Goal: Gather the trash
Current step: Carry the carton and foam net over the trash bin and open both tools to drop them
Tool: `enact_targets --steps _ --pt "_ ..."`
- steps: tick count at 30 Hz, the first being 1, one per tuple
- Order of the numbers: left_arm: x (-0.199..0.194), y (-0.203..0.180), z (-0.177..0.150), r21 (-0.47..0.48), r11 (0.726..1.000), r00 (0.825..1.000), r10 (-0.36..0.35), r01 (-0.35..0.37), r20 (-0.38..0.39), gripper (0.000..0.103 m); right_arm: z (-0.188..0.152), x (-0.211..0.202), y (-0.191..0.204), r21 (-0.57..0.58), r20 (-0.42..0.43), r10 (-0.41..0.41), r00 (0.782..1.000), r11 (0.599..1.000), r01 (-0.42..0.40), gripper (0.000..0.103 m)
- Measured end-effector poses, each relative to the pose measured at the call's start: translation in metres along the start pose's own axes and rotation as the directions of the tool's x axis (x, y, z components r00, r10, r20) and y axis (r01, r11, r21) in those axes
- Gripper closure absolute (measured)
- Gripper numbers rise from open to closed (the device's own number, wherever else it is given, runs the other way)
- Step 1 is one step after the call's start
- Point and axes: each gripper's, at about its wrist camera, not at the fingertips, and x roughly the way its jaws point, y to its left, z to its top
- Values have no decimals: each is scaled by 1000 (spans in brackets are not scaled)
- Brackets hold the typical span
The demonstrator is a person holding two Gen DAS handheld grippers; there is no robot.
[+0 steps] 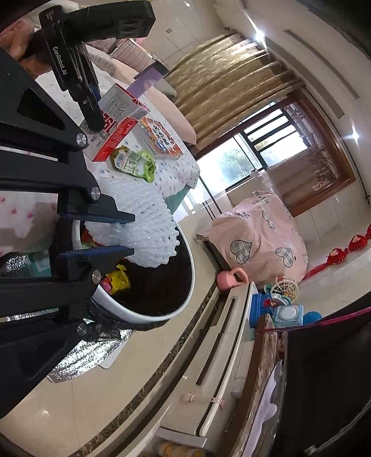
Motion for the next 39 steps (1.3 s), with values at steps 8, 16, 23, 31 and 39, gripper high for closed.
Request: enact_targets --steps 8,16,23,31,39 --pt "18 -11 16 14 1000 1000 -5 5 -10 69 7 5 -10 -10 -2 -35 999 999 35 88" --pt "43 -20 28 22 1000 999 -7 8 -39 69 14 15 -19 -31 -17 -68 998 997 67 87" --pt "62 -24 32 37 999 997 -4 6 -71 69 19 25 -22 -63 -36 -95 995 994 93 87" --pt "81 -25 35 38 999 995 1 3 -103 69 21 36 -20 -82 -61 -110 992 991 105 85" --pt "87 -23 34 24 1000 992 -6 9 -126 49 23 47 -22 -101 -85 -122 989 988 113 79"
